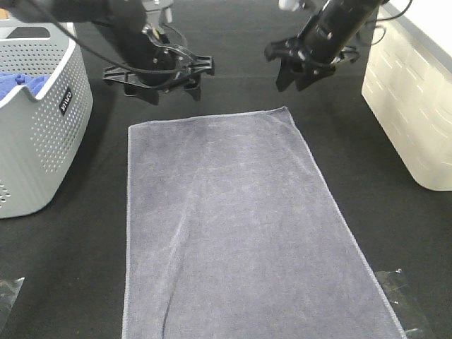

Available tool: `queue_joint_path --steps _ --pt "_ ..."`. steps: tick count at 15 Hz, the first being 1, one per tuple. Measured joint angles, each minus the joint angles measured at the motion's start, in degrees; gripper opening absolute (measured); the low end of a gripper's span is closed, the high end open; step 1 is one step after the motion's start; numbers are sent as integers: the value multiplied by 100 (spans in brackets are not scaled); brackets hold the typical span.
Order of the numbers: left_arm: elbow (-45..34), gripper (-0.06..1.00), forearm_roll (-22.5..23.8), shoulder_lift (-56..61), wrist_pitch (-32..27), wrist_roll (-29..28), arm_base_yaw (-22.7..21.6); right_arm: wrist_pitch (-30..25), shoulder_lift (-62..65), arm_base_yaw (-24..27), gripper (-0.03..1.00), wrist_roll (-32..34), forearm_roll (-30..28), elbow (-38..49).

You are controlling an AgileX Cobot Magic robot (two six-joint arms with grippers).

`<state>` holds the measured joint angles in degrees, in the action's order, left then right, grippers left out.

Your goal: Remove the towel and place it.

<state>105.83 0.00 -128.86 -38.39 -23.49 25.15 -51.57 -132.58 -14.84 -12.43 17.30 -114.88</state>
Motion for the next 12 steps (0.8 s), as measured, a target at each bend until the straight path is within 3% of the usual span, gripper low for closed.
queue_joint_path --steps 3,6,9,12 --pt "516 71 0 -418 -493 46 0 246 -453 0 41 0 -160 -281" --pt "945 71 0 -693 -1049 298 -6 911 -871 0 41 0 -264 -384" --pt "991 71 63 -693 -1175 355 -6 1507 -1049 0 41 0 -510 -395" --pt "991 71 69 -693 -1238 407 -6 1599 -1209 0 41 6 -699 -401"
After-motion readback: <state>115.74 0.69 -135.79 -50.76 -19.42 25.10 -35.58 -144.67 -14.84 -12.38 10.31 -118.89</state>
